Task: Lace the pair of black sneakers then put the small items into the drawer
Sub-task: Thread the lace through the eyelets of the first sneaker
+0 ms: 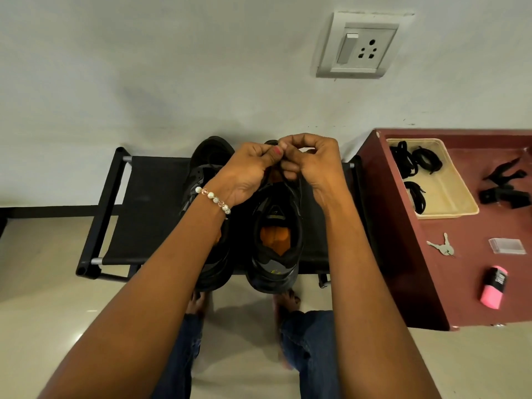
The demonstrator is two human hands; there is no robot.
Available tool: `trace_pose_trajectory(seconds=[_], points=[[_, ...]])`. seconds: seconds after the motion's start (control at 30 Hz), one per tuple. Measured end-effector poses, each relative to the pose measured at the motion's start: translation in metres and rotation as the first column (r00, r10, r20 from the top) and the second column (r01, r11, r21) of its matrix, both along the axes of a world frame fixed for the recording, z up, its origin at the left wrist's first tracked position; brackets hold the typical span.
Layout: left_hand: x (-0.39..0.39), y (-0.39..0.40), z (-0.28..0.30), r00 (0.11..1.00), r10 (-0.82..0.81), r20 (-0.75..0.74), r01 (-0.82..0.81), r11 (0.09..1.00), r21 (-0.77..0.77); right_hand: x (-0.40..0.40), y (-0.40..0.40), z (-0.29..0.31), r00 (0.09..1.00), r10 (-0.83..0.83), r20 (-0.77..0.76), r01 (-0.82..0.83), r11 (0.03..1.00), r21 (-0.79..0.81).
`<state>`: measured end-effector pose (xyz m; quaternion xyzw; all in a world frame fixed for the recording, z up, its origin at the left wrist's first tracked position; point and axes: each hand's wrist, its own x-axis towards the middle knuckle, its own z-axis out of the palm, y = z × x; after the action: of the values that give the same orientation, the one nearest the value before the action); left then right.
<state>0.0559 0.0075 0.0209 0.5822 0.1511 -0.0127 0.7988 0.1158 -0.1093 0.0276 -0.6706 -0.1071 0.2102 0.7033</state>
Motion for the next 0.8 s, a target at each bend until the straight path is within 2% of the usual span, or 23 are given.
trace_pose_trajectory(seconds=[0.07,0.1,0.2,0.3,0.37,0.43,0.53,0.6,0.67,0.73,0.8], points=[[0.004,-0.001,0.004,0.998,0.055,-0.041,-0.055,0.998,0.009,-0.002,-0.004,0.002,0.995,-0.033,-0.099,0.042,0.994,0.098],[0.007,0.000,0.010,0.994,0.094,-0.063,-0.095,0.995,-0.011,-0.002,-0.007,0.002,0.993,-0.044,-0.109,0.053,0.995,0.083],[0.019,0.010,0.040,0.978,0.183,-0.102,-0.198,0.966,-0.166,-0.002,-0.021,-0.009,0.999,0.024,-0.037,-0.027,0.996,-0.082],[0.030,0.020,0.085,0.980,0.189,-0.064,-0.197,0.963,-0.181,-0.008,-0.030,-0.026,0.981,0.194,-0.001,-0.182,0.919,-0.350],[0.035,0.021,0.117,0.980,0.197,-0.032,-0.199,0.959,-0.204,-0.012,-0.029,-0.031,0.977,0.211,0.025,-0.181,0.886,-0.427],[0.039,0.019,0.147,0.977,0.214,0.021,-0.198,0.934,-0.299,-0.019,-0.023,-0.029,0.977,0.207,0.058,-0.159,0.876,-0.455],[0.043,0.016,0.180,0.968,0.229,0.103,-0.174,0.906,-0.387,-0.023,-0.016,-0.025,0.966,0.190,0.173,-0.074,0.850,-0.522],[0.042,0.014,0.186,0.970,0.224,0.090,-0.179,0.917,-0.358,-0.023,-0.011,-0.013,0.968,0.124,0.220,-0.028,0.919,-0.394],[0.041,0.012,0.184,0.970,0.236,0.051,-0.199,0.899,-0.389,-0.022,-0.001,0.007,0.990,0.049,0.131,-0.036,0.994,-0.100],[0.040,0.012,0.179,0.963,0.270,0.017,-0.235,0.866,-0.442,-0.016,0.008,0.020,0.993,0.113,0.037,-0.116,0.990,0.082],[0.042,0.019,0.174,0.941,0.337,0.001,-0.296,0.826,-0.480,-0.013,0.009,0.021,0.970,0.240,0.031,-0.242,0.965,0.101]])
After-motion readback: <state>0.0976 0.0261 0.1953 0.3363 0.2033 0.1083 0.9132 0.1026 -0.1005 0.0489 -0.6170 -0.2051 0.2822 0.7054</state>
